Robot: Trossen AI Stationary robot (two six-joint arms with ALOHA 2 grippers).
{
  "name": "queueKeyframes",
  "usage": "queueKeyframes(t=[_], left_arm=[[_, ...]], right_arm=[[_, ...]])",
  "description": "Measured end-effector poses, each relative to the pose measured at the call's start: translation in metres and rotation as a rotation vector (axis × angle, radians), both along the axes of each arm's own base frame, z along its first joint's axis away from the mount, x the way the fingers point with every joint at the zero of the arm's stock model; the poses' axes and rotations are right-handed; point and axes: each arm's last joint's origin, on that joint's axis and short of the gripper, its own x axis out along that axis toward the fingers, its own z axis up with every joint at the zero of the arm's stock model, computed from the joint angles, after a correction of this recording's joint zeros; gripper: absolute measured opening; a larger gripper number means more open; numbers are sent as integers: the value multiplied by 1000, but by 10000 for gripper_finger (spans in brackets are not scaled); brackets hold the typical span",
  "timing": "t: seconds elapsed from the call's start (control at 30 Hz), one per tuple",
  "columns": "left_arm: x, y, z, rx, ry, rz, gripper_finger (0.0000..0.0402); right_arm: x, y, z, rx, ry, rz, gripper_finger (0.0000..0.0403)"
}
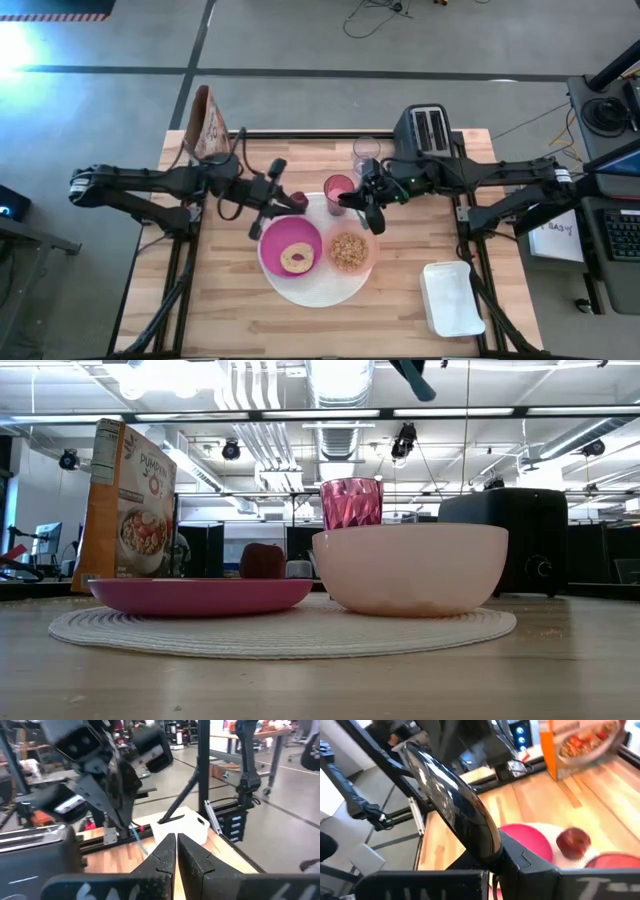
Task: Arrange a breakfast setting
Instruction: Put the blue spoon from the transparent cup to the right of the orange bowl
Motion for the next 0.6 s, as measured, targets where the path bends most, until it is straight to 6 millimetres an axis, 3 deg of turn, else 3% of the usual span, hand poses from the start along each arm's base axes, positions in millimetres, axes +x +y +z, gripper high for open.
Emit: queueKeyframes(t=[0.27, 0.6], left_arm=[[-19, 1, 7, 3, -6, 34, 0], [-17, 1, 4, 8, 18, 66, 0]], right_arm=[[-20, 0, -4, 27, 136, -158, 8], [-39, -3, -15, 131, 328, -346, 8]])
